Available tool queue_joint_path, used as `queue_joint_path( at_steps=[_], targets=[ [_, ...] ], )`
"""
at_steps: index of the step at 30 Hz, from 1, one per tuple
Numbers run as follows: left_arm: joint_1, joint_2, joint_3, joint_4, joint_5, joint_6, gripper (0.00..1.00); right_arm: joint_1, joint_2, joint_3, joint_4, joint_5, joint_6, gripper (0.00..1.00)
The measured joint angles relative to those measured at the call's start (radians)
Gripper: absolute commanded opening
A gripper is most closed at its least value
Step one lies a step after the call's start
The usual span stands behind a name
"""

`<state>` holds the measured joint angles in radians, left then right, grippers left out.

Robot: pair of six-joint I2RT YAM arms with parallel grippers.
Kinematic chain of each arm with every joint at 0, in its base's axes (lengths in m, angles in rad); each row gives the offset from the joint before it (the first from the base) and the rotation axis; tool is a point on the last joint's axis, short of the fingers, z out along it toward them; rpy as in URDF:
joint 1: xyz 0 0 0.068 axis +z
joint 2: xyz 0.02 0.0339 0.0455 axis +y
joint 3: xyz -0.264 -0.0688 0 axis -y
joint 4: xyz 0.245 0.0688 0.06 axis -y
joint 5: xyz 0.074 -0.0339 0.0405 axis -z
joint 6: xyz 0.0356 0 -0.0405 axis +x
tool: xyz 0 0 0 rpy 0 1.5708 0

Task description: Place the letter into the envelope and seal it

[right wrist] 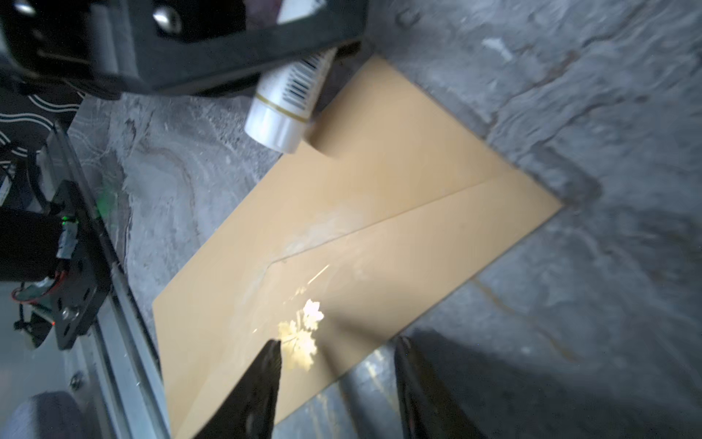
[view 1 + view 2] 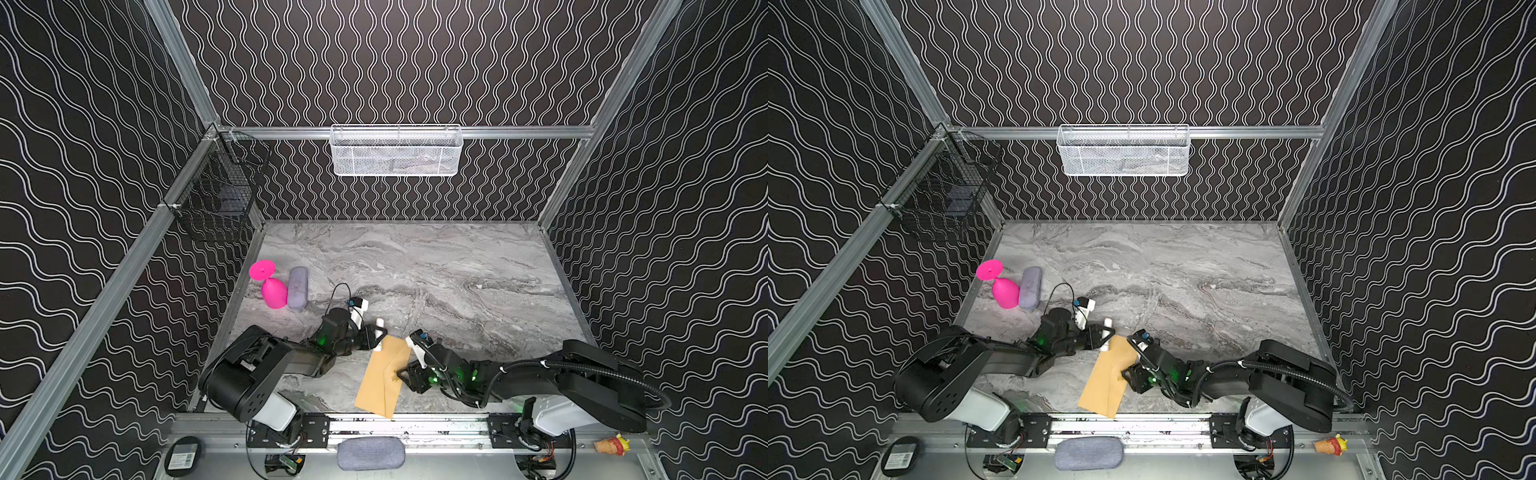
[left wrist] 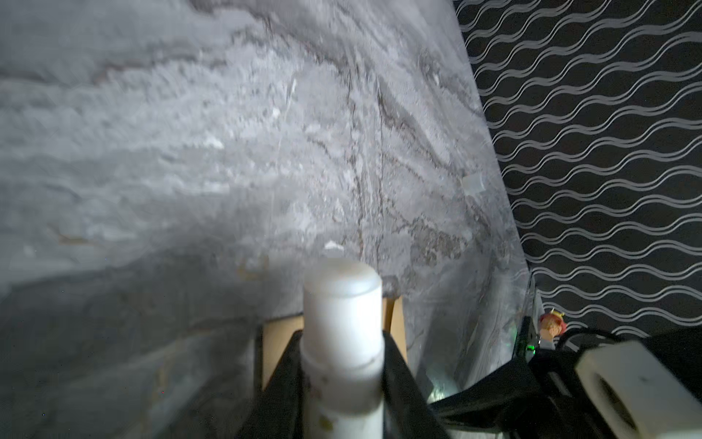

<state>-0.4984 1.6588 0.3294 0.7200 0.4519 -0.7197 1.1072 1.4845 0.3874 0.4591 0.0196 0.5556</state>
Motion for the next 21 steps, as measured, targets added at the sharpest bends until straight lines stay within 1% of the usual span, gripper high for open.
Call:
queue_joint_path(
  at_steps=[2, 5, 7, 8, 11, 12, 15, 17, 21],
  targets=[
    [0.021, -0.065, 0.035, -0.057, 0.003, 0.027, 0.00, -0.014, 0.006, 0.014, -0.006, -0.002, -0.033, 0.48],
    [0.013, -0.176, 0.040, -0.110, 0.001, 0.069, 0.00, -0.016, -0.026, 0.012, -0.019, 0.001, -0.104, 0.40],
    [-0.001, -0.236, 0.010, -0.159, -0.003, 0.070, 0.00, -0.016, -0.051, -0.023, 0.026, 0.012, -0.156, 0.30],
    [-0.022, -0.274, -0.002, -0.216, -0.019, 0.071, 0.00, -0.016, -0.053, -0.047, 0.064, 0.017, -0.192, 0.25],
    [-0.127, -0.398, -0.010, -0.353, -0.050, 0.089, 0.00, -0.014, -0.048, -0.100, 0.164, 0.029, -0.318, 0.16],
    [-0.160, -0.422, -0.011, -0.380, -0.061, 0.095, 0.00, -0.010, -0.040, -0.110, 0.215, 0.033, -0.367, 0.15],
    [-0.205, -0.431, -0.021, -0.467, -0.103, 0.101, 0.00, -0.002, 0.034, -0.136, 0.382, 0.035, -0.477, 0.10],
    [-0.222, -0.428, -0.021, -0.531, -0.121, 0.114, 0.00, 0.000, 0.098, -0.157, 0.497, 0.035, -0.539, 0.07],
    [-0.235, -0.434, -0.052, -0.576, -0.153, 0.121, 0.00, 0.008, 0.253, -0.182, 0.755, 0.018, -0.622, 0.03]
  ],
)
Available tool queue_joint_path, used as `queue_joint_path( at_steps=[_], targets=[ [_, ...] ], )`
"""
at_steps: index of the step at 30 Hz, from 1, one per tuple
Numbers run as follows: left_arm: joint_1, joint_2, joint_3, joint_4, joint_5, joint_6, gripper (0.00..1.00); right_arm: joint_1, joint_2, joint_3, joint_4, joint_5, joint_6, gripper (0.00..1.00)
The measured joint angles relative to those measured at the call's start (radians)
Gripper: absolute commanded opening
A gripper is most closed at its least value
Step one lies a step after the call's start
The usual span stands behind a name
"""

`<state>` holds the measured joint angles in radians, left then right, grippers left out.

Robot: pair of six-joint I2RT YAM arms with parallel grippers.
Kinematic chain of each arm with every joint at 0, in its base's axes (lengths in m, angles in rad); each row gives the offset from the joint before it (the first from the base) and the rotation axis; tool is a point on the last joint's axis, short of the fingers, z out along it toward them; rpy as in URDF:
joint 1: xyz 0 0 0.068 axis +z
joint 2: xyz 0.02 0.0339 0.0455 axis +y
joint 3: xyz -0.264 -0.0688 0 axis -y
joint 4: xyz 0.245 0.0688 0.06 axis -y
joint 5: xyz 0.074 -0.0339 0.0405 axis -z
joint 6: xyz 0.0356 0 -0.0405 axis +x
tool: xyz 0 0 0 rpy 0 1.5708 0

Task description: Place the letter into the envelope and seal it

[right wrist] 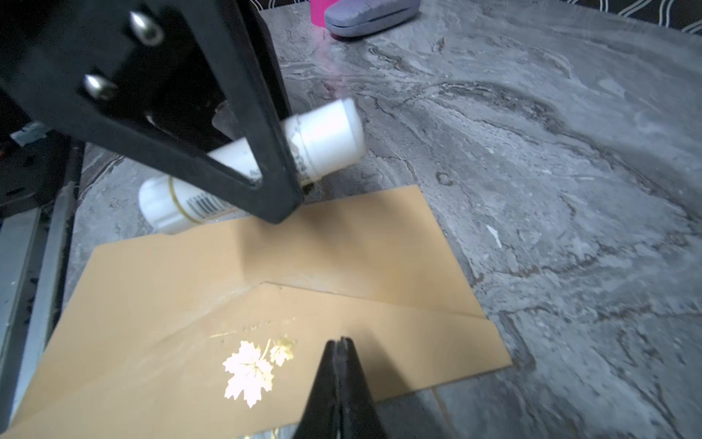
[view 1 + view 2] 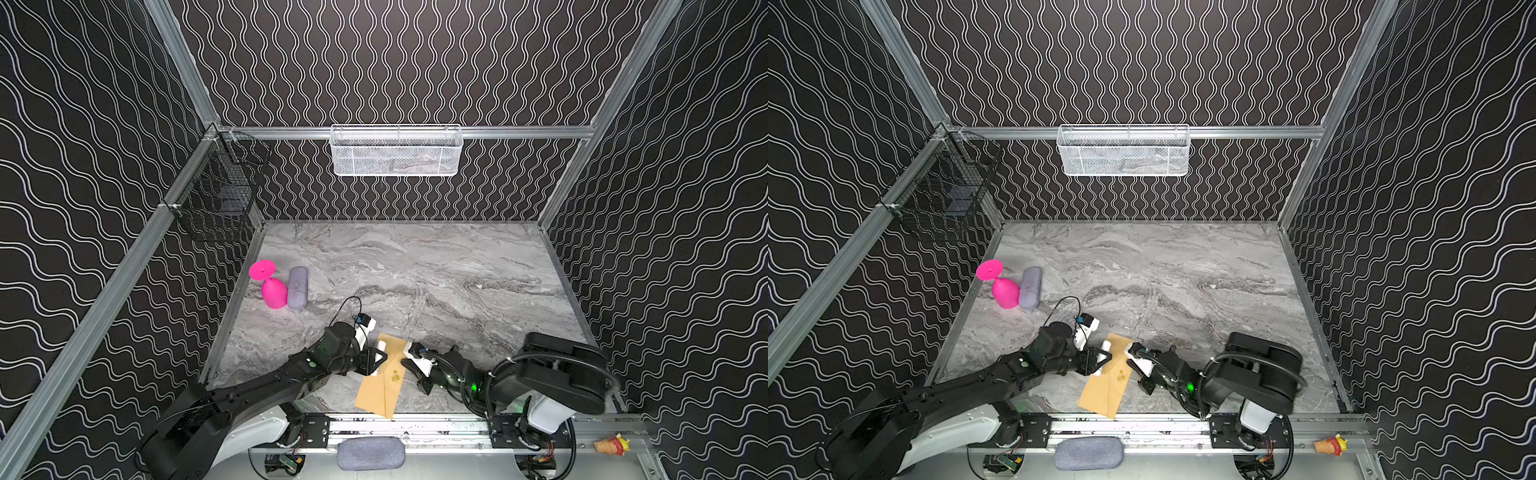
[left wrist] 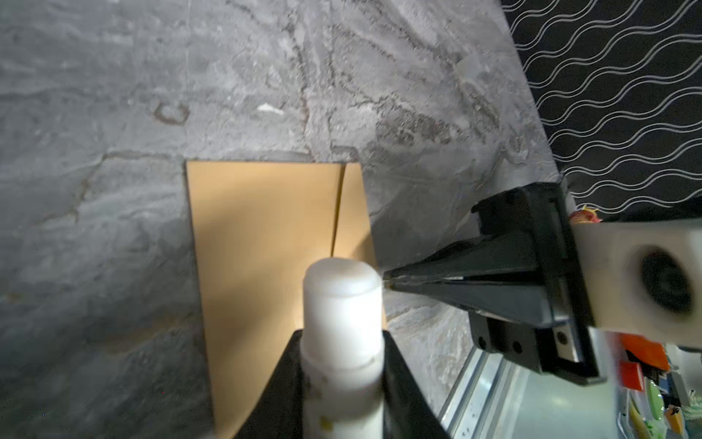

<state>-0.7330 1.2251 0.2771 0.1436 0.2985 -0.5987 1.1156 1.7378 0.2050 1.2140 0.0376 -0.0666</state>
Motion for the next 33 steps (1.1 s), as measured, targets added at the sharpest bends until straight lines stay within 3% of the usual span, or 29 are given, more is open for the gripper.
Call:
queue_joint_path(
  at_steps=[3, 12, 18, 33],
  targets=[
    [0.000, 0.031, 0.000, -0.013, -0.008, -0.002, 0.00, 0.010, 0.070, 0.020, 0.097, -0.012, -0.026, 0.03],
    [0.000, 0.143, -0.008, 0.070, -0.010, -0.052, 0.00, 0.000, 0.171, 0.113, 0.117, -0.027, -0.019, 0.00],
    [0.016, 0.231, 0.005, 0.169, 0.021, -0.060, 0.00, -0.087, 0.250, 0.068, 0.210, -0.010, 0.077, 0.00],
    [0.040, 0.248, -0.002, 0.217, 0.054, -0.081, 0.00, -0.301, 0.175, -0.009, 0.190, 0.054, 0.209, 0.00]
  ],
)
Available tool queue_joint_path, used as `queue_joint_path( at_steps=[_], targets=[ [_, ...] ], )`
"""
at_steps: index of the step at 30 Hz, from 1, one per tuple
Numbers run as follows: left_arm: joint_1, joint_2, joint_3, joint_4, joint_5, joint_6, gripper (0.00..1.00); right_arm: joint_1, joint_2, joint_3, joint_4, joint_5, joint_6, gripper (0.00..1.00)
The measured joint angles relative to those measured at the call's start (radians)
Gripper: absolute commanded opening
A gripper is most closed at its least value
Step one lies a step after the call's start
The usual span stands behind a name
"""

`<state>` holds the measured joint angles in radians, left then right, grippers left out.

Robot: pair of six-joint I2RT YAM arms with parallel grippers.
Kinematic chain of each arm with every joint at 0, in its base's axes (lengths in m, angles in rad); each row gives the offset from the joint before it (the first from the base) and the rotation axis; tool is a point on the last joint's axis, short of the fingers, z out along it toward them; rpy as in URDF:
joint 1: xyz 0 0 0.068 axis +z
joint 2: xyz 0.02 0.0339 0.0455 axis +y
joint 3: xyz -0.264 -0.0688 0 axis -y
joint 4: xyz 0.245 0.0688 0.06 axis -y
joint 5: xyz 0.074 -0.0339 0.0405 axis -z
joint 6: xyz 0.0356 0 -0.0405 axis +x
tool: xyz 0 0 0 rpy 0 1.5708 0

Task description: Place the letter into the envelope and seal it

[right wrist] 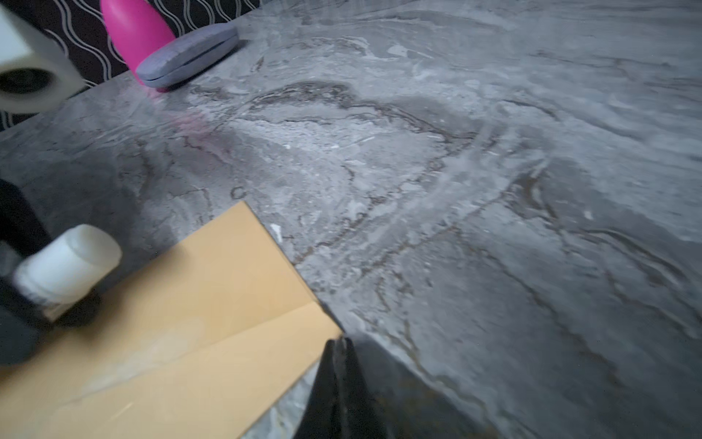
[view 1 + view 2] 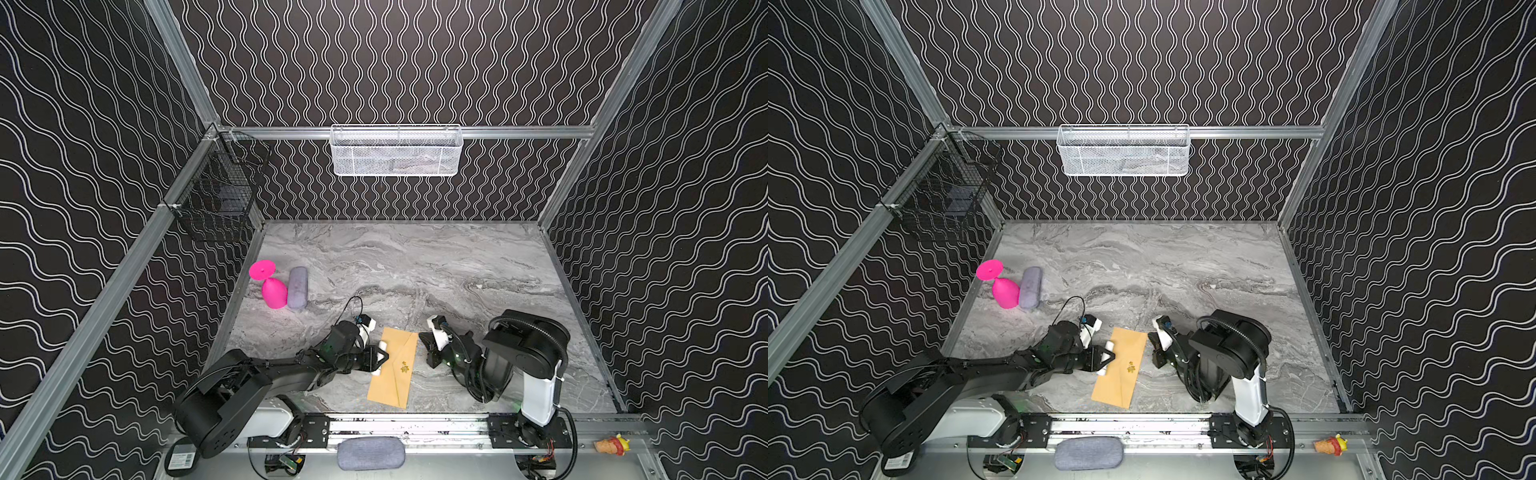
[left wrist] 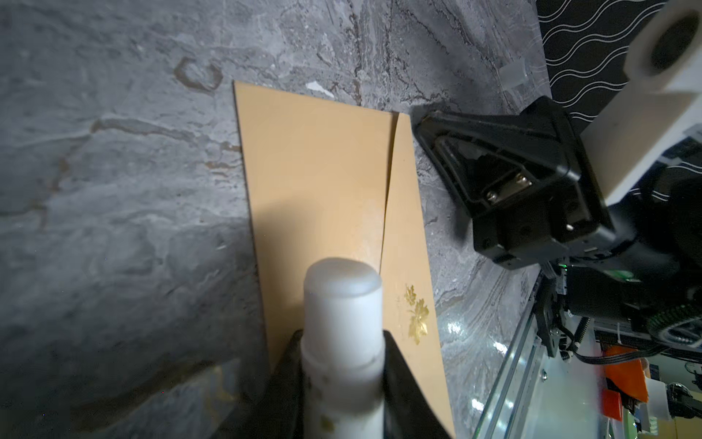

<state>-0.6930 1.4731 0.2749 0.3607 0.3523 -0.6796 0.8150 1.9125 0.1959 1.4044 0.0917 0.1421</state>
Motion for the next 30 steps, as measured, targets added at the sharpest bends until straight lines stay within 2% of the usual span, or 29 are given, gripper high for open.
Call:
queue_joint_path(
  at_steps=[4, 7, 9, 13, 20, 30],
  targets=[
    [0.001, -0.060, 0.070, -0.160, -0.019, 0.021, 0.00, 0.011, -0.189, -0.019, -0.085, -0.088, -0.034, 0.00],
    [0.002, -0.113, 0.118, -0.210, -0.026, 0.033, 0.00, 0.108, -0.322, -0.052, -0.146, -0.135, -0.063, 0.00],
    [0.005, -0.118, 0.140, -0.235, -0.033, 0.047, 0.00, 0.185, -0.340, -0.065, -0.181, -0.145, -0.081, 0.00],
    [0.006, -0.044, 0.186, -0.245, -0.038, 0.071, 0.00, 0.283, -0.233, -0.074, -0.163, -0.159, -0.106, 0.00],
    [0.010, 0.101, 0.210, -0.216, -0.037, 0.095, 0.00, 0.315, -0.066, -0.080, -0.002, -0.177, -0.141, 0.00],
    [0.070, 0.087, 0.151, -0.165, -0.017, 0.109, 0.00, 0.321, -0.010, -0.026, 0.021, -0.237, -0.180, 0.00]
  ],
)
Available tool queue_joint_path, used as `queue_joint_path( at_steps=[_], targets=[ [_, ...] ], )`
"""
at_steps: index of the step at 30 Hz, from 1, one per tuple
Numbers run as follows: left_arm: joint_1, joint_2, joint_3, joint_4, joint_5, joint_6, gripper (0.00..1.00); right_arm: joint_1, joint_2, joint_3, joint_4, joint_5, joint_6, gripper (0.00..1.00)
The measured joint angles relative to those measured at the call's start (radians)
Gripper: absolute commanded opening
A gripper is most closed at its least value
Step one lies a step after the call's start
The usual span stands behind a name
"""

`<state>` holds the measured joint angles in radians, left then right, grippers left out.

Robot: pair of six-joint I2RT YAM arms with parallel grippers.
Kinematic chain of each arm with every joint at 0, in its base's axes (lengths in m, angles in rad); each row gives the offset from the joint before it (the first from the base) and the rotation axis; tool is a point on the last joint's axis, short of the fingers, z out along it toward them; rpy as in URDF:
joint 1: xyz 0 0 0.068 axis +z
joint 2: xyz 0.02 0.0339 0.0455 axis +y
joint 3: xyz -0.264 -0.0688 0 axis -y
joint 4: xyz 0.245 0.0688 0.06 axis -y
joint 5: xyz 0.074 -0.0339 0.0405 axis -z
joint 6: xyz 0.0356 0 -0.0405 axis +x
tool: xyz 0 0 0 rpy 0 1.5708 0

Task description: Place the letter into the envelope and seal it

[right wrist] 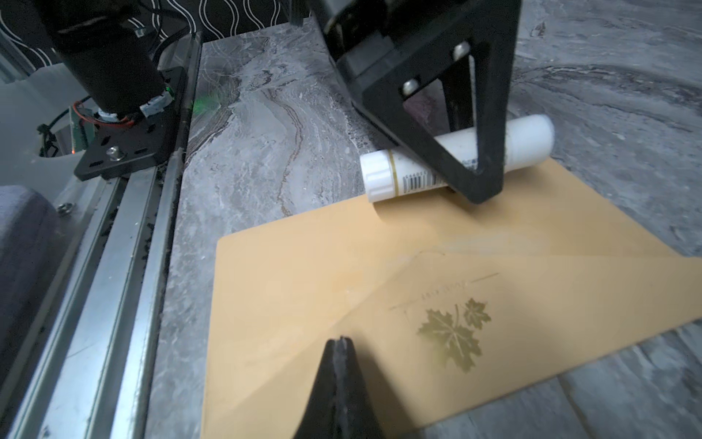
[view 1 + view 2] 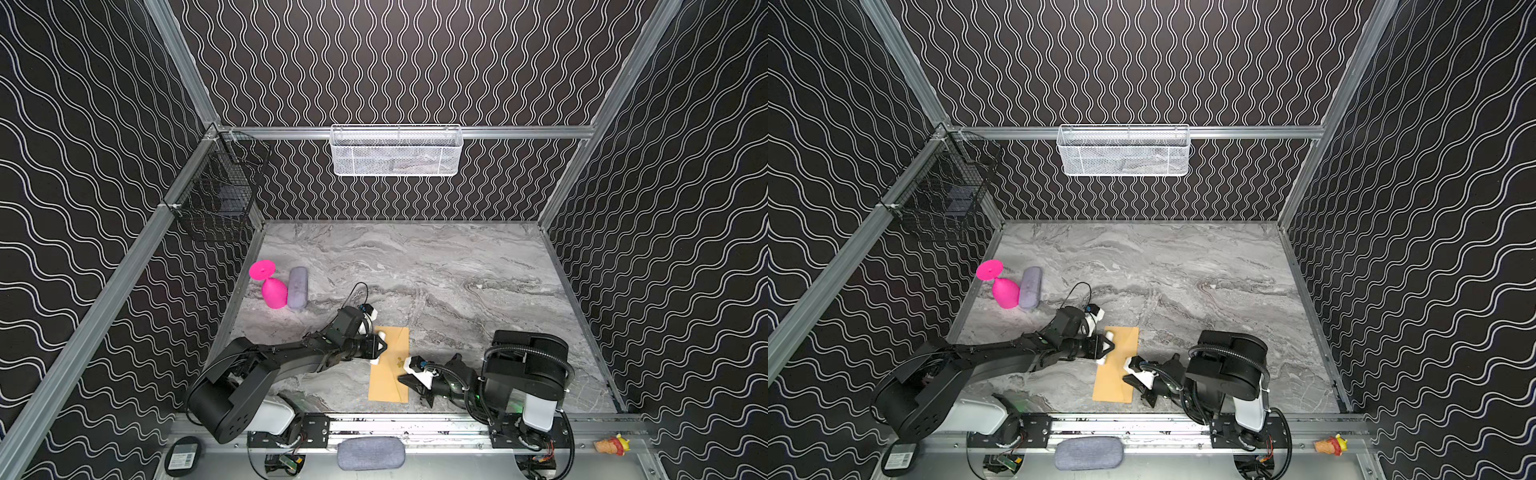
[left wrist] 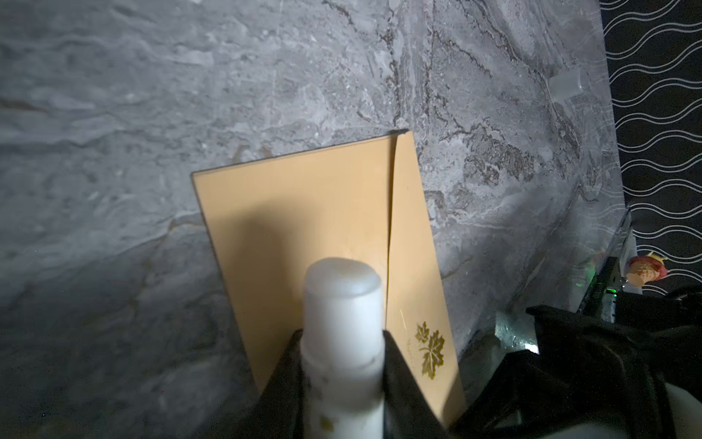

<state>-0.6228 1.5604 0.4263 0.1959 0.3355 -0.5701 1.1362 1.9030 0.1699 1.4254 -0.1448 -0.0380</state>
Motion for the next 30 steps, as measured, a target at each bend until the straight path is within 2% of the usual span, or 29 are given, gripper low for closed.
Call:
queue_joint_path(
  at_steps=[4, 11, 19, 26, 30],
  targets=[
    [0.026, 0.000, -0.012, 0.020, 0.028, 0.000, 0.00, 0.000, 0.035, 0.012, 0.017, -0.012, -0.012, 0.00],
    [0.052, 0.030, -0.017, 0.064, 0.068, -0.005, 0.00, 0.014, -0.046, 0.013, -0.105, 0.005, -0.021, 0.00],
    [0.069, 0.021, -0.024, 0.063, 0.078, -0.027, 0.00, 0.137, -0.081, -0.019, -0.121, 0.112, 0.054, 0.00],
    [0.075, 0.007, -0.034, 0.063, 0.071, -0.027, 0.00, 0.259, -0.151, -0.025, -0.220, 0.176, 0.112, 0.00],
    [0.077, 0.006, -0.035, 0.066, 0.067, -0.027, 0.00, 0.264, -0.286, -0.054, -0.318, 0.194, 0.109, 0.00]
  ],
)
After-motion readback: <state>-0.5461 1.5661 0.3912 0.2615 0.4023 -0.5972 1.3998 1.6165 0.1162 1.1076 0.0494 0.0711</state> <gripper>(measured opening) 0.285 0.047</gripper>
